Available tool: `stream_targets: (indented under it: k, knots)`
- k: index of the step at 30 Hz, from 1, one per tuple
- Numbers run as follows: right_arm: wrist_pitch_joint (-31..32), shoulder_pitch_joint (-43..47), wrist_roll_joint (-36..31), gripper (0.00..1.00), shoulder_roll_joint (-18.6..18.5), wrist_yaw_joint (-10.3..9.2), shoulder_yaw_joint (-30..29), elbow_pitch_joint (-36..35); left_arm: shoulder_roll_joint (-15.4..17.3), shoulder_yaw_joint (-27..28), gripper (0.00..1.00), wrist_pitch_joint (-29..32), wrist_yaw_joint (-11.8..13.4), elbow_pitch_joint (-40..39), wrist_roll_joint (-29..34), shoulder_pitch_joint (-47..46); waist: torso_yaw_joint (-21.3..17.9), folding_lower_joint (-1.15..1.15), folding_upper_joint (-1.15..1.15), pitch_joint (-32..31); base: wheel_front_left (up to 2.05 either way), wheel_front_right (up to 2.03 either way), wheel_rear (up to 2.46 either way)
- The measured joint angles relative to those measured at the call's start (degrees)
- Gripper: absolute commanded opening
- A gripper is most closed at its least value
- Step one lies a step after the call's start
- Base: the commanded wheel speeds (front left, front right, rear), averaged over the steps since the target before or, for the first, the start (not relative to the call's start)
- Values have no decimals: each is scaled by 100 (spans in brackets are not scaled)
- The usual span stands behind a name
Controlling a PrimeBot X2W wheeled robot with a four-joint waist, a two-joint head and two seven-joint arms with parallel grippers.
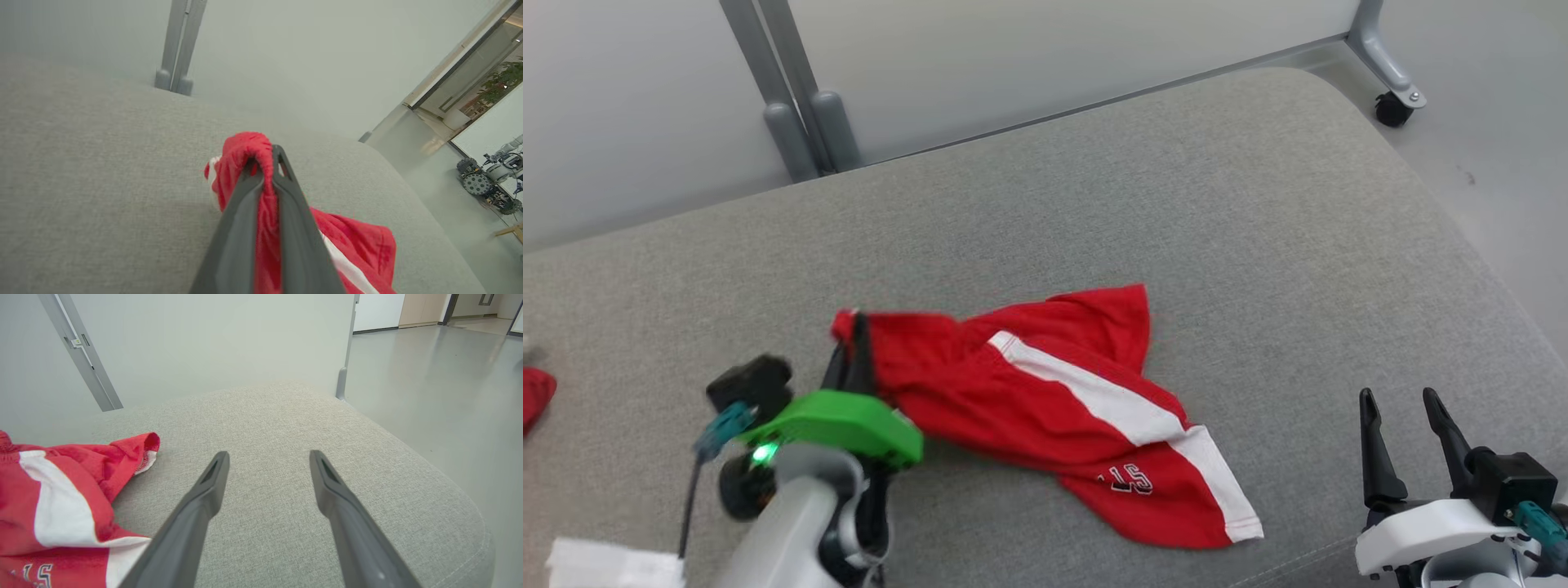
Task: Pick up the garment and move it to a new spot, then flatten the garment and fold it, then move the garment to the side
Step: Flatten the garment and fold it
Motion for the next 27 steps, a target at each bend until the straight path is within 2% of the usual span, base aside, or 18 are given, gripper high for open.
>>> stream_targets:
  k: [4, 6, 8, 9, 12, 13, 14, 15, 19, 25, 27]
  knots:
    - [0, 44, -54, 100, -2, -1, -67, 1, 125, 1044, 0, -22, -130, 151, 121, 647, 167, 0, 0, 20, 0, 0, 0]
    - [1, 54, -105, 100, -2, -1, -74, 1, 73, 1666, 0, -25, -200, 202, 283, 983, 290, 0, 0, 24, 0, 0, 0]
    - [0, 61, -156, 100, 0, 0, -79, 4, -41, 2147, 0, -23, -211, 231, 502, 1207, 410, 0, 0, 21, 0, 0, 0]
    - [1, 62, -207, 100, -1, -1, -82, 3, -220, 2558, 0, -25, -276, 247, 788, 1365, 550, 0, 0, 8, 0, 0, 0]
    - [0, 59, -301, 100, 0, 0, -36, 13, -504, 2904, 0, -24, -423, 281, 1083, 1589, 745, 0, 0, -33, 0, 0, 0]
    - [0, 58, -316, 100, 0, 0, -26, 16, -564, 2962, 5, -24, -475, 293, 1147, 1644, 800, 0, 0, -49, 0, 0, 0]
    - [0, 57, -328, 100, 0, 0, -8, 21, -611, 2995, 82, -24, -542, 305, 1215, 1702, 863, 0, 0, -72, 0, 0, 0]
    - [0, 55, -346, 100, 1, 0, 13, 21, -638, 2993, 100, -24, -589, 323, 1370, 1746, 922, 0, 0, -97, 0, 0, 0]
    - [0, 55, -370, 100, 1, 0, 90, 20, -709, 3043, 100, -24, -700, 223, 1716, 1919, 1107, 0, 0, -215, 0, 0, 0]
    - [0, 63, -369, 100, 2, 0, 124, -2, -711, 3312, 100, -25, -624, -320, 2272, 2347, 1194, 0, 0, -350, 0, 0, 0]
    - [0, 88, -354, 100, 1, -1, 109, -20, -698, 3152, 100, -27, -731, -476, 2486, 2395, 1183, 0, 0, -338, 0, 0, 0]
